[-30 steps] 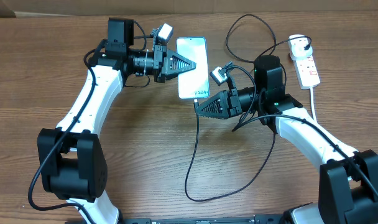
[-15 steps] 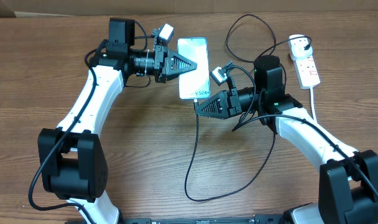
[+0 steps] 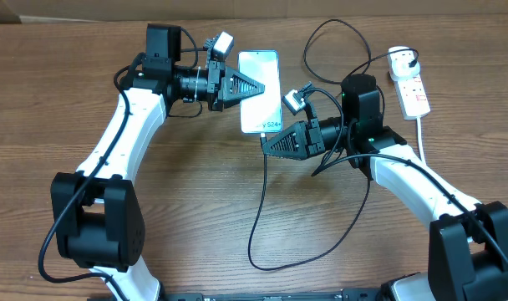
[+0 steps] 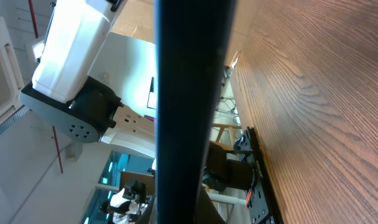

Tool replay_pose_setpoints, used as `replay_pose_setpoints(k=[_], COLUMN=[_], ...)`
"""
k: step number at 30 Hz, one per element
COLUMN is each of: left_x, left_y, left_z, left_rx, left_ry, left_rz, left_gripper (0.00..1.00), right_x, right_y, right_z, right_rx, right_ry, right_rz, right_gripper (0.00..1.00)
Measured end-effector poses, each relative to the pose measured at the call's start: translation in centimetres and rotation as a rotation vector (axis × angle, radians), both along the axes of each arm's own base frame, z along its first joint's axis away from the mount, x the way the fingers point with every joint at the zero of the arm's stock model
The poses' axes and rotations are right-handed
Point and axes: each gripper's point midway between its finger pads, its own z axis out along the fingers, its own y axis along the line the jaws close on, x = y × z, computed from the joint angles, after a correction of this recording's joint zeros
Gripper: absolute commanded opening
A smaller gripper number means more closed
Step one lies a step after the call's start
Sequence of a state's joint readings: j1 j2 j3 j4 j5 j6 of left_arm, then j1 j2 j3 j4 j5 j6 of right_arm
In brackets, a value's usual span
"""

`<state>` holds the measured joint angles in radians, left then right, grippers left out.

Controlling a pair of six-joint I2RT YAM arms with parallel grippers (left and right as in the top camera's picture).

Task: Plug charger to phone and switch on socket

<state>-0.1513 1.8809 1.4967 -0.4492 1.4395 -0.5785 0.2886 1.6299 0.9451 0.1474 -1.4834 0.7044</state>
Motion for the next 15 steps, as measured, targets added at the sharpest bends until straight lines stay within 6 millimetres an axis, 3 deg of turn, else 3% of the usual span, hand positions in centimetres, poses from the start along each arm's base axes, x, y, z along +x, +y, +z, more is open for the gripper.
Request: replay_pose_setpoints(k=[15], left_x=[0.03], left_y=[0.02], left_z=[-0.02], left_rx=[0.001], left_ry=[-0.001], left_rz=[0.002], left_gripper=[0.04], right_x=[0.08], right_y=[0.02], right_z=[0.03], right_rx=[-0.002], right_ry=[0.003], right_rz=[-0.003], right_gripper=[0.04])
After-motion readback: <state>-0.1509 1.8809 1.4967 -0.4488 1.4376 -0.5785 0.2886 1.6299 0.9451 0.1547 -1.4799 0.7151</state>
